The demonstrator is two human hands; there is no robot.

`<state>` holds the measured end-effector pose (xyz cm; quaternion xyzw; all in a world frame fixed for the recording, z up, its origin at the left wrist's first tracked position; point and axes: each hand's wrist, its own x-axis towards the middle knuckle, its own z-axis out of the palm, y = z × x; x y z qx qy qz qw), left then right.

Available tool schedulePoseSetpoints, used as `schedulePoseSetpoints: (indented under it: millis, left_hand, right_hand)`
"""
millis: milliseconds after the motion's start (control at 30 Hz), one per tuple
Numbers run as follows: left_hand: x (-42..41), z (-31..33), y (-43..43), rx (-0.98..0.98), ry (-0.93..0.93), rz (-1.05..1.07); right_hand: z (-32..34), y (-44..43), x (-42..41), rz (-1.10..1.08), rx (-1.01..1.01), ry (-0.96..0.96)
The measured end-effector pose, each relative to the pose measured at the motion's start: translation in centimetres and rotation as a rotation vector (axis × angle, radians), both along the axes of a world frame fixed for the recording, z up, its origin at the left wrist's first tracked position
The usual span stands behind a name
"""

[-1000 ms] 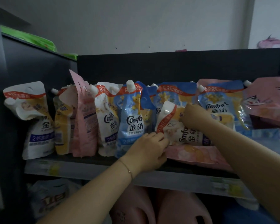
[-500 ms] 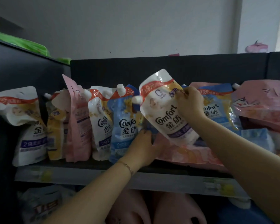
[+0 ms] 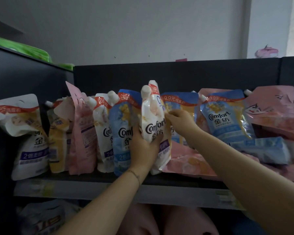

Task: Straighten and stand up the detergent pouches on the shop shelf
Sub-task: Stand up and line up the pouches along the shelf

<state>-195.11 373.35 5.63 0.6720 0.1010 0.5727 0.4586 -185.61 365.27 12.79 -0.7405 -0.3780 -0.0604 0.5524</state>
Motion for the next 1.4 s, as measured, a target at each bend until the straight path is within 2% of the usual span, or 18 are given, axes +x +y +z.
schedulePoseSetpoints:
  millis: [67,200,300,433,667,833,1000,1200,1400]
  left_hand:
    - [0.3,0.4,0.1,-0.047,0.019,0.051]
    - [0.8,0.6,0.4,-0.054,0.108,0.14]
    - [1.2,0.2,0.7,-0.002,0.178,0.173]
    - [1.3,0.1,1.2,-0.008,0.206,0.174]
    - [0.9,-0.1,1.9,0.085,0.287,0.11]
    - [-0.3,-0.4,1.6,0.183,0.249,0.062]
    - [-1.8,-1.7,2.4,0.3,0.308,-0.098]
    - [-1.9,-1.7,2.9,0.238,0.219,-0.216]
    - [-1.3,-2.1,3.4,0.226,0.218,-0.197]
  right_hand:
    - [-0.2,-0.8,0.1,-0.036,-0.16,-0.166]
    - [-1.1,-3.0,-0.9,0.1,-0.541,-0.284]
    - [-2.3,-4.4,-1.6,0.221,-0.778,-0.272]
    - [-4.6,-4.9,-0.6,0.141,-0.991,-0.242]
    - [-7.3,-4.8,-1.3,-0.008,-1.014,-0.51]
    - [-7.7,-4.9,-1.5,-0.018,-0.953,-0.485]
    - [-8.4,-5.0,-1.5,-0.034,-0.856,-0.471]
    - [-8.4,-5.1,-1.8,-0.01,-0.768,-0.44]
    - [-8.9,-5.3,-1.5,0.007,-0.645,-0.391]
